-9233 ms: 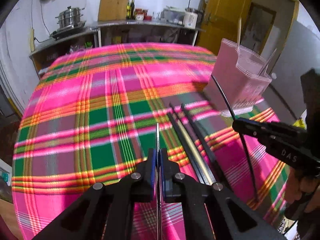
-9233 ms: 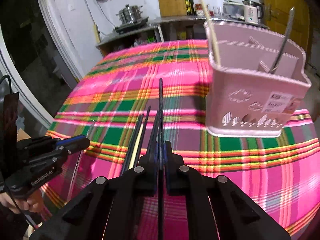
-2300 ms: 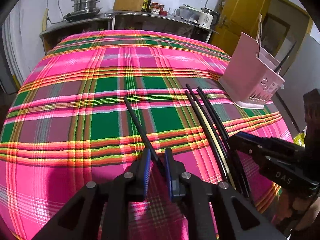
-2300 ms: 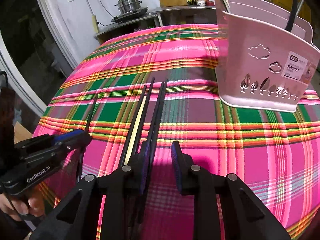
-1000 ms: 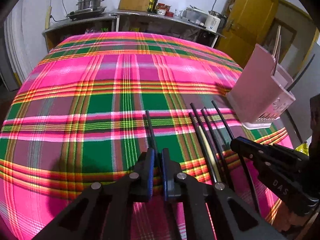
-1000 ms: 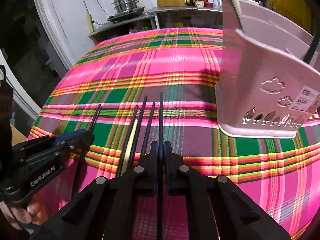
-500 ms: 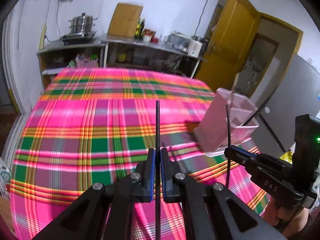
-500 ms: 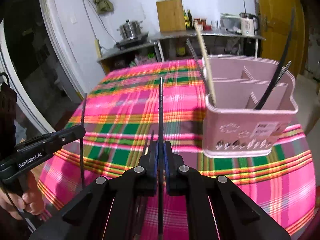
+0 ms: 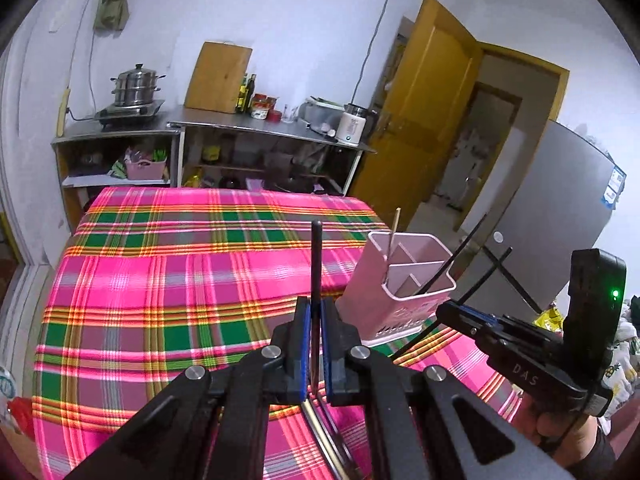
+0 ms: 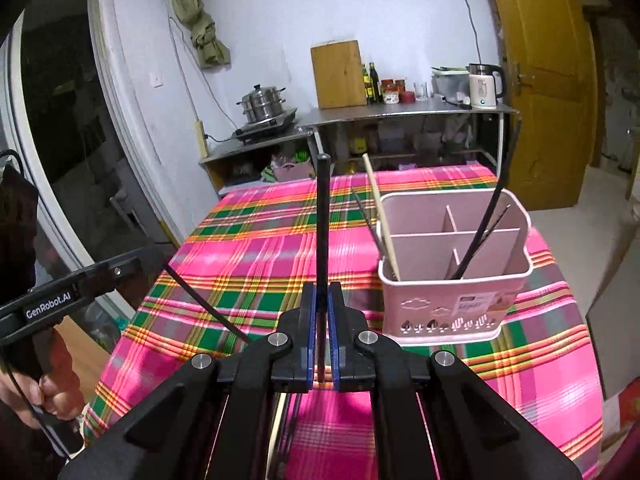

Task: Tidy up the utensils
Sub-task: 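Lift both black chopsticks and carry them up over the pink basket, then lower both chopsticks into the basket and open both tools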

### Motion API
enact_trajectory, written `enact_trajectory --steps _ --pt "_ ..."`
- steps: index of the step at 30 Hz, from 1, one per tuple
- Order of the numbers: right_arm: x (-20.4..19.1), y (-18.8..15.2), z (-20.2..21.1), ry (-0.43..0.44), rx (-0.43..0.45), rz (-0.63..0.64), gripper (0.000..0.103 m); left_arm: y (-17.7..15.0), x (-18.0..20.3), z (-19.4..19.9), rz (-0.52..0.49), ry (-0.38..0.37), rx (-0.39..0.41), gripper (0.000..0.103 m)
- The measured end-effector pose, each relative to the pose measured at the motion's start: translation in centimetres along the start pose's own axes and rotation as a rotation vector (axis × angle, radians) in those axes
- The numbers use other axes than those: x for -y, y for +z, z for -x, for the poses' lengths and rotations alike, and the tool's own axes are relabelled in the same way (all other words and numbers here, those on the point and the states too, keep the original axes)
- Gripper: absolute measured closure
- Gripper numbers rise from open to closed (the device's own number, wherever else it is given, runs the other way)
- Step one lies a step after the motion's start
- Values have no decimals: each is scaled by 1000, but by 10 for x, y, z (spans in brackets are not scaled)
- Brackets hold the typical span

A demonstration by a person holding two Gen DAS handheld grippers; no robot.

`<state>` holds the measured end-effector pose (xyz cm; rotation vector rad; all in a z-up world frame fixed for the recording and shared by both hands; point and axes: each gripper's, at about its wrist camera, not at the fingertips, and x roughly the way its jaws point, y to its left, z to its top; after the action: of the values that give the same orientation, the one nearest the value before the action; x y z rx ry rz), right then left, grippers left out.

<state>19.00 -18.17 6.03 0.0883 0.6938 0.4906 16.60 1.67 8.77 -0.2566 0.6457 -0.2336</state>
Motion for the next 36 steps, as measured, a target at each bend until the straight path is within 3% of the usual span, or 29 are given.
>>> enact_trajectory --steps 17,27,36 --pt "32 5 26 -52 29 -47 97 10 36 -41 -16 -101 -102 98" --pt "53 47 61 -99 156 -63 97 62 73 -42 -35 -183 -18 98" --pt "68 80 63 -127 236 -90 97 102 89 -57 -33 -176 41 98"
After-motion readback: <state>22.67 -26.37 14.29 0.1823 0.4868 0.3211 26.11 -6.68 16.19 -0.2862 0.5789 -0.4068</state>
